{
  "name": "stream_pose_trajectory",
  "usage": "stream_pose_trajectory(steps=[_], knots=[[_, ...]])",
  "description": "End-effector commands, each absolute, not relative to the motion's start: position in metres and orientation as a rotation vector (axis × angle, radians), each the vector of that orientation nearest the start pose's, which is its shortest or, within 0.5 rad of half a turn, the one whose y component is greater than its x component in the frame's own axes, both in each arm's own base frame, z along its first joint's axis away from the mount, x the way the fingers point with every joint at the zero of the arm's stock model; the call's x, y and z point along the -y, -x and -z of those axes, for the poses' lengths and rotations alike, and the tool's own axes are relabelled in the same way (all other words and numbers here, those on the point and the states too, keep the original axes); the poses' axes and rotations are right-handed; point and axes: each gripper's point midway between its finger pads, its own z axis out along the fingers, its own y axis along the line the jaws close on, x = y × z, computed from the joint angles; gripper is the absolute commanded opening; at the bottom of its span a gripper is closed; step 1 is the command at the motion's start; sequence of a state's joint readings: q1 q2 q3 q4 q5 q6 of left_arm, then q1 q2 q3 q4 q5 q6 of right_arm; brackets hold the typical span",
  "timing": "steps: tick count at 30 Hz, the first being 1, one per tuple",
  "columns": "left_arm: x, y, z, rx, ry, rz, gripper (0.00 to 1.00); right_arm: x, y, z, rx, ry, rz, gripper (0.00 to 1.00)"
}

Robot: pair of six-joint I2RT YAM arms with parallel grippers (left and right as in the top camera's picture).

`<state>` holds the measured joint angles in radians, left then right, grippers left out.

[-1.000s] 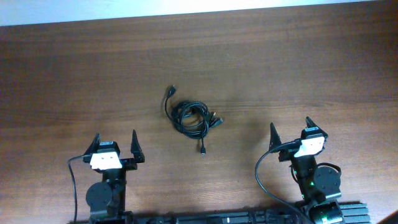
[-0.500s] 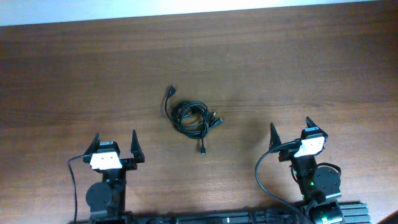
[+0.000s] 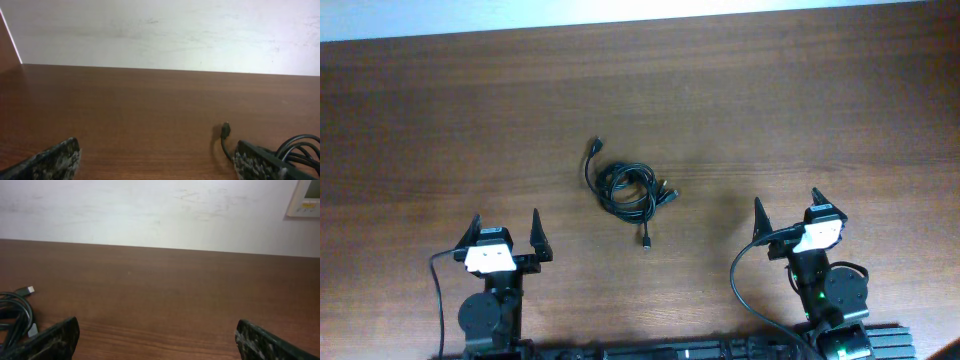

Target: Untangle cables

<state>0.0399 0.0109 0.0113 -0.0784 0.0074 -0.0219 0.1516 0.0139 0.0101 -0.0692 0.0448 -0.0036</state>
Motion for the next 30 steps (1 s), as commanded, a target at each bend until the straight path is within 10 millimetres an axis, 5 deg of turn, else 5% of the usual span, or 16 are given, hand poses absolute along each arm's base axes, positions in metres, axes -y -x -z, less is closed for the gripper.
stream_pose_trajectory(steps=[1, 30], knots=[[-0.011, -0.246, -0.156, -1.652, 0.044, -0.025, 0.99, -0.028, -0.244, -0.156, -1.644, 0.082, -0.070, 0.99], [-0.005, -0.242, -0.169, -1.653, 0.018, -0.005, 0.99, -0.028, -0.244, -0.156, -1.644, 0.082, -0.070, 0.99]])
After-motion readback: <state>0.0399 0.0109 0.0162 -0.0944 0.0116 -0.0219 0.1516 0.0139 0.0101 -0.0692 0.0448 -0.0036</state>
